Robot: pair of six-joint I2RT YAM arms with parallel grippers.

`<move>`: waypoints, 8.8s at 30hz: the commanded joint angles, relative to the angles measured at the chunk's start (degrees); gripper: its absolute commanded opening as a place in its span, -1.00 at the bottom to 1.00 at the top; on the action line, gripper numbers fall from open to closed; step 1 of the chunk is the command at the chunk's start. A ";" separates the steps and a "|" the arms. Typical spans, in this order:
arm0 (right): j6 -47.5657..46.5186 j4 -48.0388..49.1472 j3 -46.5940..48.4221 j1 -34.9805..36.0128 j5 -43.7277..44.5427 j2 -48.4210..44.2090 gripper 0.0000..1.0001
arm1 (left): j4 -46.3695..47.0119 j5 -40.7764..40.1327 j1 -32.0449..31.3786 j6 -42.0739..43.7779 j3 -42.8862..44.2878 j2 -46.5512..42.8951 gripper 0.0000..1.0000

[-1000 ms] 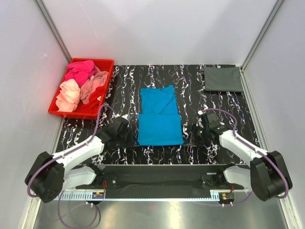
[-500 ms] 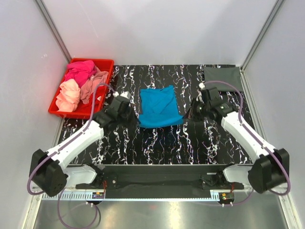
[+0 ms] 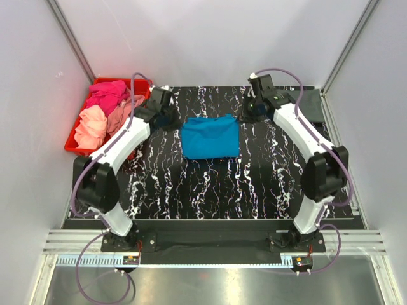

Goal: Fold and stack the t-shirts
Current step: Fold the tshirt

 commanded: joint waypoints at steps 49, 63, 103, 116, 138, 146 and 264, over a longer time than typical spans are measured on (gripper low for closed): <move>-12.59 15.17 -6.43 -10.34 -27.41 15.94 -0.22 | 25.44 10.85 4.00 10.24 -13.60 8.66 0.01; -11.71 19.48 -9.51 -10.34 -29.79 21.83 -0.41 | 33.71 15.24 5.14 12.18 -17.03 10.24 -0.13; -11.53 22.21 -14.35 -10.95 -30.66 21.66 -1.00 | 38.91 20.18 6.99 14.81 -18.80 12.79 -0.28; -12.50 20.45 -13.47 -12.18 -32.95 22.19 -1.00 | 41.45 21.22 6.64 15.78 -20.73 10.14 -0.52; -11.62 21.51 -13.03 -12.54 -33.66 23.15 -1.00 | 46.28 23.77 6.46 13.67 -21.43 14.99 -0.44; -11.53 21.59 -13.12 -12.54 -33.74 23.15 -1.00 | 46.90 23.69 6.46 12.79 -21.60 14.98 -0.42; 3.03 25.44 23.18 -14.99 -40.25 42.49 -0.69 | 40.04 31.42 8.92 7.87 24.09 40.73 -0.05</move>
